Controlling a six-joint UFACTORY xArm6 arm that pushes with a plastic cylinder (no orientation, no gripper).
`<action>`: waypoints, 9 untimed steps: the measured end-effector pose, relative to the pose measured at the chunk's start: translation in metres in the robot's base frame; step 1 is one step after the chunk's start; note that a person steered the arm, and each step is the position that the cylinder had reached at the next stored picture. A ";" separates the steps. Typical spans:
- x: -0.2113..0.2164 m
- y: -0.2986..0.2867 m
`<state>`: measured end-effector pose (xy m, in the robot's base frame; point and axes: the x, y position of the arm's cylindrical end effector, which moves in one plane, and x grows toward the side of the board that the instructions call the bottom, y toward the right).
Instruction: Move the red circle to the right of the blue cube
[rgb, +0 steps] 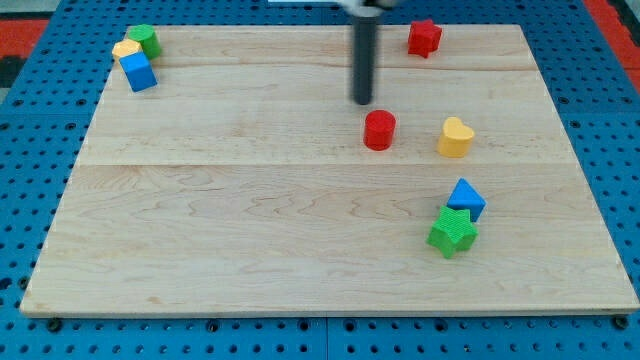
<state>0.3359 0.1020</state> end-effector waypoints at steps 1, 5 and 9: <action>0.005 0.105; 0.048 -0.040; 0.085 -0.109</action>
<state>0.4213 -0.0071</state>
